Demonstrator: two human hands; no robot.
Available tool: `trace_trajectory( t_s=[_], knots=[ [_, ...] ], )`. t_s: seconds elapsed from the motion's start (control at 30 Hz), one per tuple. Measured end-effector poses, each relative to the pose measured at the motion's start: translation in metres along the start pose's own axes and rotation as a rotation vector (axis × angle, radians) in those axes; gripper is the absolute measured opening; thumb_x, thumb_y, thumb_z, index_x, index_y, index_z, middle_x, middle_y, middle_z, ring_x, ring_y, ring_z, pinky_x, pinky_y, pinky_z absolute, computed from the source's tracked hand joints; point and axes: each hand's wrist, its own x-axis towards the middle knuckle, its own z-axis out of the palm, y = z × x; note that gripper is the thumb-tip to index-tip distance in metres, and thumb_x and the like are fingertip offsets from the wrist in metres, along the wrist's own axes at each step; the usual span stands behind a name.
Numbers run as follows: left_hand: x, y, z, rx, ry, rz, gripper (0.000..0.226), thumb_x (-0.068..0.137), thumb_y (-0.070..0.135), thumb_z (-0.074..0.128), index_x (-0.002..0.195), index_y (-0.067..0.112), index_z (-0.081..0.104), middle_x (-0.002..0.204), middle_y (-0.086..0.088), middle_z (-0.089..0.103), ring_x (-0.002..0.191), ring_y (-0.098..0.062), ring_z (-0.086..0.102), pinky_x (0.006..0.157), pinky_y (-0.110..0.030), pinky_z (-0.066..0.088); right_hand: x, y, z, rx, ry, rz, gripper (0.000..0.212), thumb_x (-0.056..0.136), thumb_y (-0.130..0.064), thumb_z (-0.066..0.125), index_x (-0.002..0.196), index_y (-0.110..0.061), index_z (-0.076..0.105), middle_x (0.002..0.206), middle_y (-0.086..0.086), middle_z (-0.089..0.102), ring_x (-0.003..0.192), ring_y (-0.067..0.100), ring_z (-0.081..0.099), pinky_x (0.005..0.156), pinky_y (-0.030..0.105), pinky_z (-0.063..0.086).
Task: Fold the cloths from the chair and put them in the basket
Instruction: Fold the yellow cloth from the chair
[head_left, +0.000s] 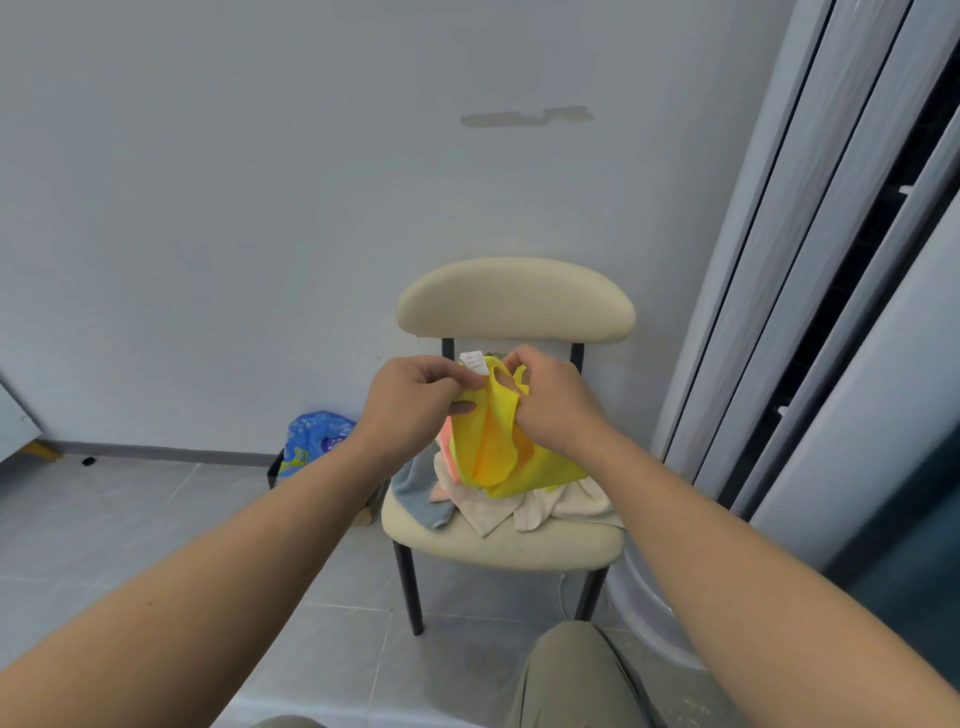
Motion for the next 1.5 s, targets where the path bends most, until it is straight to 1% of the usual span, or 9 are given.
trace_trajectory(
  t_s=[0.1, 0.17, 0.37, 0.47, 0.63, 0.97, 1.17, 1.33, 1.5],
  knots=[
    [-0.005, 0.002, 0.002, 0.151, 0.032, 0.102, 0.011, 0.081, 0.039, 0.077, 0.090, 0.036, 0.082, 0.090, 0.011, 0.078, 0.084, -0.005, 0.071, 0.080, -0.030, 0.058, 0.000, -0.003, -0.001, -0.053, 0.008, 0.023, 0.026, 0.097, -0.056, 0.054, 0.100, -0.030, 0.058, 0.098, -0.001, 0.066, 0.094, 0.029, 0.062, 0.080, 0.043, 0.055],
    [-0.009, 0.003, 0.003, 0.280, 0.047, 0.174, 0.034, 0.073, 0.055, 0.085, 0.100, 0.036, 0.080, 0.096, 0.017, 0.075, 0.086, 0.002, 0.069, 0.080, -0.022, 0.055, 0.001, -0.004, 0.000, -0.074, 0.012, 0.031, 0.026, 0.096, -0.055, 0.054, 0.097, -0.030, 0.056, 0.094, 0.000, 0.065, 0.093, 0.030, 0.063, 0.076, 0.043, 0.055],
    [-0.006, 0.010, 0.004, 0.559, 0.116, 0.312, 0.051, 0.072, 0.036, 0.090, 0.119, 0.024, 0.072, 0.107, 0.012, 0.065, 0.085, 0.004, 0.059, 0.075, 0.002, 0.040, 0.002, -0.006, 0.000, -0.075, 0.036, 0.043, 0.035, 0.092, -0.063, 0.054, 0.091, -0.029, 0.056, 0.091, -0.003, 0.065, 0.091, 0.027, 0.063, 0.078, 0.044, 0.055],
    [-0.004, 0.007, 0.000, 0.568, 0.177, 0.300, 0.035, 0.082, 0.013, 0.078, 0.116, 0.021, 0.075, 0.107, 0.002, 0.072, 0.090, -0.015, 0.066, 0.079, -0.011, 0.046, 0.001, -0.005, -0.001, -0.065, 0.027, 0.028, 0.034, 0.092, -0.062, 0.056, 0.090, -0.028, 0.057, 0.087, -0.005, 0.063, 0.091, 0.026, 0.062, 0.077, 0.042, 0.054],
    [0.005, 0.001, -0.011, 0.559, 0.188, 0.236, 0.011, 0.086, 0.018, 0.079, 0.097, 0.019, 0.081, 0.088, -0.007, 0.074, 0.084, -0.024, 0.066, 0.084, -0.042, 0.054, 0.001, -0.001, -0.008, -0.033, -0.017, -0.025, 0.022, 0.094, -0.054, 0.062, 0.087, -0.034, 0.056, 0.076, -0.022, 0.049, 0.087, 0.017, 0.055, 0.069, 0.034, 0.044],
    [0.006, -0.006, -0.019, 0.508, 0.167, 0.232, 0.011, 0.080, 0.029, 0.085, 0.088, 0.032, 0.077, 0.084, 0.024, 0.066, 0.070, 0.002, 0.060, 0.064, -0.010, 0.038, -0.001, 0.003, -0.015, -0.086, -0.098, -0.096, 0.022, 0.097, -0.046, 0.063, 0.099, -0.024, 0.065, 0.077, -0.031, 0.038, 0.090, 0.008, 0.045, 0.073, 0.027, 0.031],
    [0.006, -0.006, -0.019, 0.451, 0.185, 0.264, 0.006, 0.090, 0.029, 0.075, 0.091, 0.035, 0.074, 0.092, 0.019, 0.069, 0.071, -0.001, 0.062, 0.067, -0.019, 0.044, 0.000, 0.004, -0.015, -0.099, -0.105, -0.098, 0.022, 0.097, -0.048, 0.062, 0.098, -0.026, 0.064, 0.078, -0.030, 0.040, 0.090, 0.009, 0.046, 0.072, 0.029, 0.033],
    [0.017, -0.012, -0.018, 0.591, 0.182, 0.238, 0.028, 0.095, 0.027, 0.069, 0.123, 0.026, 0.072, 0.102, 0.005, 0.072, 0.091, -0.017, 0.066, 0.086, -0.030, 0.048, 0.004, 0.005, -0.015, -0.120, -0.134, -0.112, 0.021, 0.096, -0.050, 0.062, 0.097, -0.029, 0.063, 0.080, -0.027, 0.046, 0.096, 0.015, 0.055, 0.073, 0.033, 0.042],
    [0.030, -0.021, -0.015, 0.632, 0.153, 0.195, 0.017, 0.099, 0.021, 0.060, 0.103, 0.022, 0.076, 0.098, 0.003, 0.073, 0.093, -0.016, 0.060, 0.079, -0.027, 0.039, 0.006, 0.006, -0.014, -0.181, -0.153, -0.100, 0.024, 0.097, -0.052, 0.060, 0.102, -0.030, 0.065, 0.111, -0.017, 0.064, 0.111, 0.017, 0.059, 0.074, 0.031, 0.038]
  ],
)
